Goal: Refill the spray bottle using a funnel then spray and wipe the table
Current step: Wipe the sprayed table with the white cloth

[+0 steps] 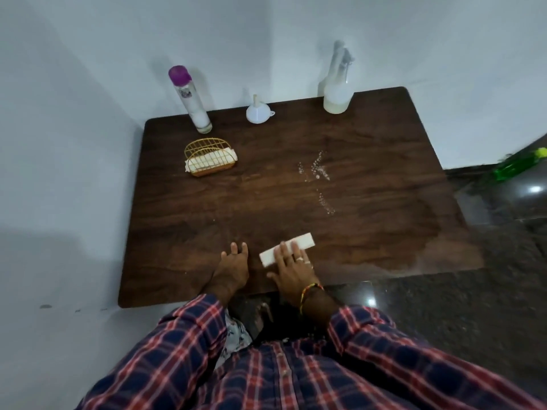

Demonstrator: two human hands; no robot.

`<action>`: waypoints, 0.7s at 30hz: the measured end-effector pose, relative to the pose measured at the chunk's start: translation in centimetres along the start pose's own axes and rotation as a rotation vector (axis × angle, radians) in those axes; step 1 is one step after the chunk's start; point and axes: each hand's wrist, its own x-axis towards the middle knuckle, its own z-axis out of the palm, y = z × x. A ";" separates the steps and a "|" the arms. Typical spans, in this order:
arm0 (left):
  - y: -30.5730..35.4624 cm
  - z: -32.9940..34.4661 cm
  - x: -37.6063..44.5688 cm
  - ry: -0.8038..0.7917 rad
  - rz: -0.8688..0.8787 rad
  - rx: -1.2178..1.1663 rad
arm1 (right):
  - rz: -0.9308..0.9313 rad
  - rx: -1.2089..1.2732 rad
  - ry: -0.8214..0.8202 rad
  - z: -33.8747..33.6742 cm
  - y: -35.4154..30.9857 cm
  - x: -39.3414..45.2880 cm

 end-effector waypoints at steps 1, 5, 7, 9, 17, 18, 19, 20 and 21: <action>-0.3 0.0 0.2 0.008 0.021 0.027 | 0.001 0.013 -0.027 0.9 0.0 -0.8; -0.6 -0.5 0.3 0.001 0.074 0.075 | 0.206 0.135 0.045 0.1 2.6 -0.5; 0.1 -1.4 0.2 0.014 0.096 0.098 | 0.315 0.143 0.052 -1.8 3.4 0.9; 0.3 -1.9 0.3 0.066 0.140 0.115 | 0.270 0.142 0.074 -2.4 2.5 2.2; -0.5 -3.3 1.0 0.128 0.196 0.122 | 0.335 0.160 0.073 -1.0 4.5 0.9; -0.3 -3.4 1.0 0.128 0.183 0.109 | 0.399 0.197 0.106 -2.1 5.3 1.9; -0.1 -3.6 1.0 0.134 0.164 0.085 | 0.411 0.191 0.112 -2.9 5.7 3.2; 0.1 -3.8 1.0 0.144 0.137 0.055 | 0.374 0.166 0.144 -3.4 5.4 4.3; 0.5 -4.1 1.1 0.158 0.104 0.020 | 0.288 0.121 0.187 -3.4 4.7 5.4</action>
